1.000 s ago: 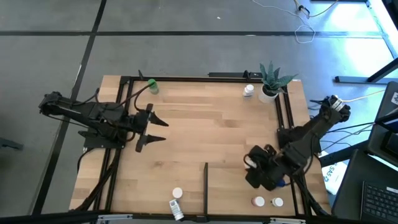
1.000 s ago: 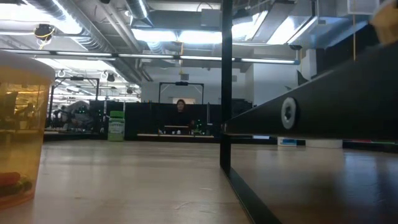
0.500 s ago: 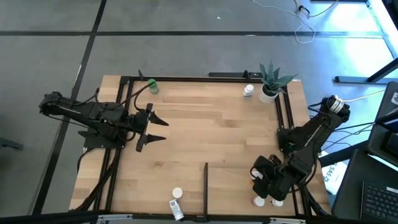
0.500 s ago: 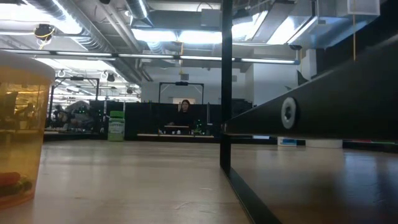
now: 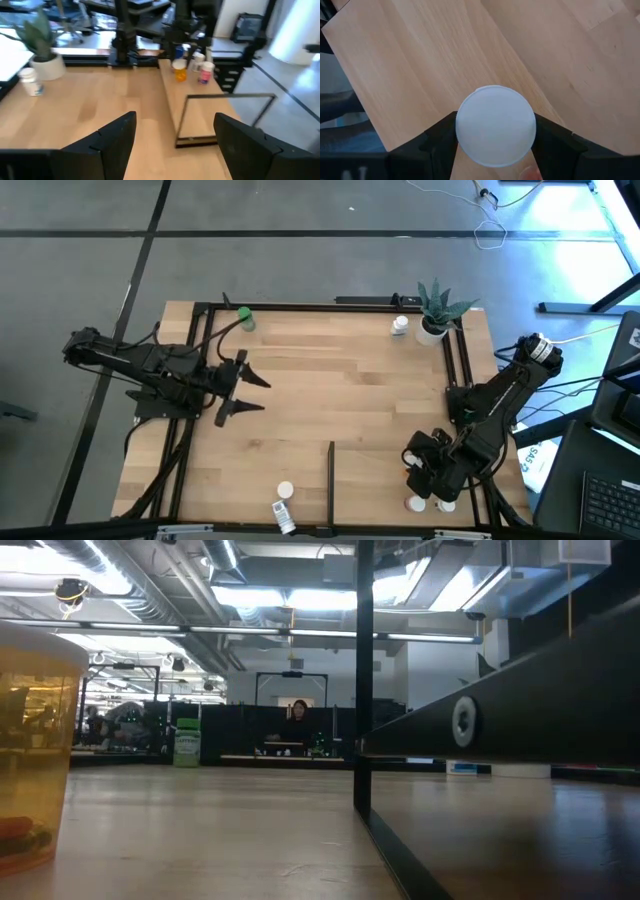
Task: Pick and place medicine bottles onto shelf by color
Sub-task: Put the middle orange pill bottle onto the shelf
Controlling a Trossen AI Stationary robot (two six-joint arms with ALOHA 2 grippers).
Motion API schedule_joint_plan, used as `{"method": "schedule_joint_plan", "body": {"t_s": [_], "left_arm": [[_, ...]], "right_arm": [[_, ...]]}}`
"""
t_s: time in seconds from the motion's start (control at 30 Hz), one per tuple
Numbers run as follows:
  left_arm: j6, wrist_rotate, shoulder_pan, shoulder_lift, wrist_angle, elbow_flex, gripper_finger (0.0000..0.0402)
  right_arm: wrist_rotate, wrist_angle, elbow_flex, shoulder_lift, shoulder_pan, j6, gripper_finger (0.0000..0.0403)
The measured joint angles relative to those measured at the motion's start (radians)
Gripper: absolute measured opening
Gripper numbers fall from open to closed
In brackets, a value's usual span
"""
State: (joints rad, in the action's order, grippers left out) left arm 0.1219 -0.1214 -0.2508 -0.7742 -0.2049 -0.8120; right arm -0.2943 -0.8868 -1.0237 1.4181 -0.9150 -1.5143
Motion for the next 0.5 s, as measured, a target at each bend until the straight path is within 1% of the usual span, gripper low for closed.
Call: {"method": "schedule_joint_plan", "body": {"t_s": [0.07,0.13,0.27,0.5], "left_arm": [[-0.001,0.042,0.0,0.0,-0.008,0.0,0.0261],[-0.001,0.062,0.0,0.0,-0.022,0.0,0.0261],[-0.001,0.064,0.0,0.0,-0.056,0.001,0.0261],[-0.002,0.064,0.0,0.0,-0.057,0.001,0.0261]], "right_arm": [[0.0,0.0,0.0,0.0,0.0,0.0,0.0222],[0.0,0.0,0.0,0.0,0.0,0.0,0.0222],[0.0,0.0,0.0,0.0,0.0,0.0,0.0222],[0.0,0.0,0.0,0.0,0.0,0.0,0.0222]]}}
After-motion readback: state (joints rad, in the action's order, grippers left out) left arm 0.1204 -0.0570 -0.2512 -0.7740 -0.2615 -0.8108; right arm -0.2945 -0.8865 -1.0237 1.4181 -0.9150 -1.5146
